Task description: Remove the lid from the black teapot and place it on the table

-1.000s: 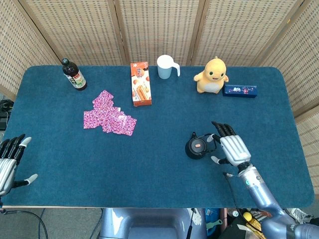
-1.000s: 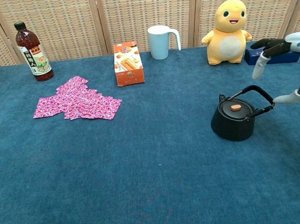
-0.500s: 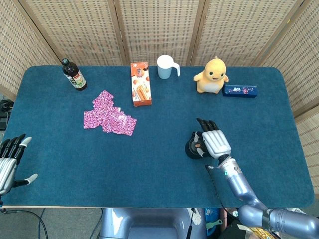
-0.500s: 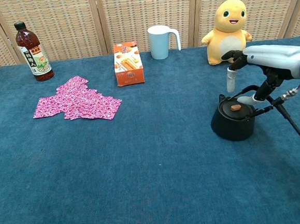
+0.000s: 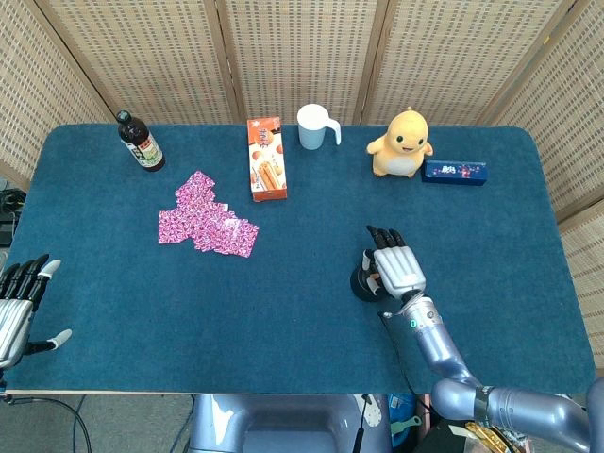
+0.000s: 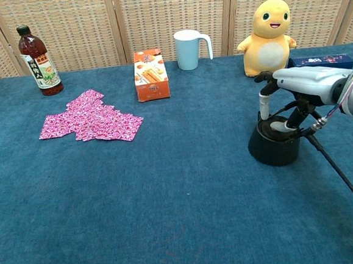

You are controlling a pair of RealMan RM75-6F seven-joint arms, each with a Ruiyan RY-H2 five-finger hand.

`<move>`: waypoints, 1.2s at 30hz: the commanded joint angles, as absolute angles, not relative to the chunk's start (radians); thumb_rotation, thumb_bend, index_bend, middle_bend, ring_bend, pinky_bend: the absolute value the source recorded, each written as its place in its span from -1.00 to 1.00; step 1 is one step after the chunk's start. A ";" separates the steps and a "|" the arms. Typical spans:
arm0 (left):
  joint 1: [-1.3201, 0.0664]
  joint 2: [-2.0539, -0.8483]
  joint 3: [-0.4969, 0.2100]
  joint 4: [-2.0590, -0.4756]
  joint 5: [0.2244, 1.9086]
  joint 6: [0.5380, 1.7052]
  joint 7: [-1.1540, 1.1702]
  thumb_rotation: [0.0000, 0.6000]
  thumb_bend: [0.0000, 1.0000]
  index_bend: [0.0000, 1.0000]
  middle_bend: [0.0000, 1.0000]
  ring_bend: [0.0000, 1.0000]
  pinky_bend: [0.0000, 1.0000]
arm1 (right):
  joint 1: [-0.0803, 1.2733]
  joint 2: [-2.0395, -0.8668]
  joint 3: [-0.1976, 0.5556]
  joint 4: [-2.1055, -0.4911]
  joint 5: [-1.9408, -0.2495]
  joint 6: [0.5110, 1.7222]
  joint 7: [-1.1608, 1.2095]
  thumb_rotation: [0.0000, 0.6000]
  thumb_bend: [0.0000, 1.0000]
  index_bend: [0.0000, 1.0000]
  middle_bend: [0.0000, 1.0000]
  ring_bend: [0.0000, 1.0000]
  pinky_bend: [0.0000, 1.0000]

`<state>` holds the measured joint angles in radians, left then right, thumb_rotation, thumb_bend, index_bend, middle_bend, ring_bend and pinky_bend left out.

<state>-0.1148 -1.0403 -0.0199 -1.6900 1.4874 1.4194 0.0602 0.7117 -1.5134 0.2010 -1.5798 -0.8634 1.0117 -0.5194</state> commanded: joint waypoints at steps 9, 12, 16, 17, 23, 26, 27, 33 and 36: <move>-0.116 -1.041 -0.019 -1.691 1.486 1.416 0.063 1.00 -0.76 -1.00 -1.00 -1.00 -1.00 | 0.712 -1.531 0.182 -1.551 -0.879 1.008 -0.497 1.00 0.09 0.02 -1.00 -1.00 -1.00; -0.116 -1.040 -0.019 -1.691 1.485 1.417 0.060 1.00 -0.76 -1.00 -1.00 -1.00 -1.00 | 0.715 -1.536 0.178 -1.543 -0.883 1.009 -0.501 1.00 0.09 0.02 -1.00 -1.00 -1.00; -0.115 -1.038 -0.019 -1.690 1.486 1.419 0.053 1.00 -0.76 -1.00 -1.00 -1.00 -1.00 | 0.715 -1.539 0.176 -1.526 -0.877 1.008 -0.501 1.00 0.09 0.02 -1.00 -1.00 -1.00; -0.115 -1.038 -0.019 -1.689 1.486 1.418 0.053 1.00 -0.76 -1.00 -1.00 -1.00 -1.00 | 0.715 -1.538 0.175 -1.524 -0.875 1.007 -0.501 1.00 0.09 0.02 -1.00 -1.00 -1.00; -0.115 -1.037 -0.019 -1.689 1.487 1.420 0.052 1.00 -0.76 -1.00 -1.00 -1.00 -1.00 | 0.714 -1.534 0.169 -1.515 -0.870 1.002 -0.501 1.00 0.10 0.02 -1.00 -1.00 -1.00; -0.116 -1.038 -0.019 -1.689 1.486 1.418 0.053 1.00 -0.76 -1.00 -1.00 -1.00 -1.00 | 0.714 -1.530 0.163 -1.514 -0.871 0.998 -0.503 1.00 0.10 0.02 -1.00 -1.00 -1.00; -0.116 -1.039 -0.019 -1.688 1.486 1.417 0.054 1.00 -0.76 -1.00 -1.00 -1.00 -1.00 | 0.714 -1.528 0.161 -1.514 -0.870 0.997 -0.503 1.00 0.11 0.03 -1.00 -1.00 -1.00; -0.117 -1.039 -0.019 -1.689 1.486 1.417 0.056 1.00 -0.76 -1.00 -1.00 -1.00 -1.00 | 0.717 -1.527 0.159 -1.510 -0.861 0.988 -0.506 1.00 0.17 0.23 -1.00 -1.00 -1.00; -0.116 -1.039 -0.019 -1.689 1.485 1.418 0.055 1.00 -0.76 -1.00 -1.00 -1.00 -1.00 | 0.717 -1.530 0.159 -1.506 -0.865 0.990 -0.504 1.00 0.20 0.33 -0.99 -1.00 -1.00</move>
